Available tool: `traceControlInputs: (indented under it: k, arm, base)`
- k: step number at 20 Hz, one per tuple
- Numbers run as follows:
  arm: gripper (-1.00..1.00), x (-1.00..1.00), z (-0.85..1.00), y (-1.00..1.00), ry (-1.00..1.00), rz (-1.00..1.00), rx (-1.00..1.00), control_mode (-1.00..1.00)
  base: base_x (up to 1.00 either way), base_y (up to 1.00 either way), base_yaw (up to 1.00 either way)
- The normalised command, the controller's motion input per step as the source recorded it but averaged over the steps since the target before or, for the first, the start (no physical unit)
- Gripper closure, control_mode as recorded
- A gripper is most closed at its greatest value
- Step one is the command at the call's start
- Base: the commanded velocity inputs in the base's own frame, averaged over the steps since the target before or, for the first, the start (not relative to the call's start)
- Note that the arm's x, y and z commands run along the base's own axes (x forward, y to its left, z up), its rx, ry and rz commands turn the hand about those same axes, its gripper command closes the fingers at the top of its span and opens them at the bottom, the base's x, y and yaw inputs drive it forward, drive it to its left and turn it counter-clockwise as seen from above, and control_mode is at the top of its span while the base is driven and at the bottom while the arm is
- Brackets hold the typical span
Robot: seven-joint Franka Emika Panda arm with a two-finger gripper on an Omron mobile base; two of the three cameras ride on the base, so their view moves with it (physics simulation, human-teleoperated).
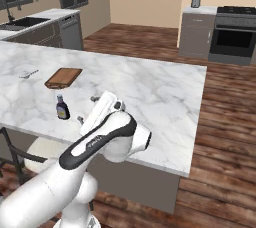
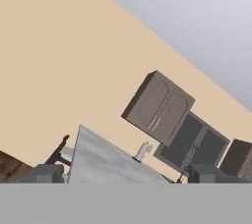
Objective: Move the mustard and condiment bottle from the cabinet to the dining counter.
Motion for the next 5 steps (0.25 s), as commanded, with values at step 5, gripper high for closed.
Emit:
traceControlInputs:
  k: [5]
  arm:
    - [-1.00,-0.57,0.85,0.69,0.00,-0.01,-0.23,-1.00]
  base:
    - [0.00,0.00,0.00]
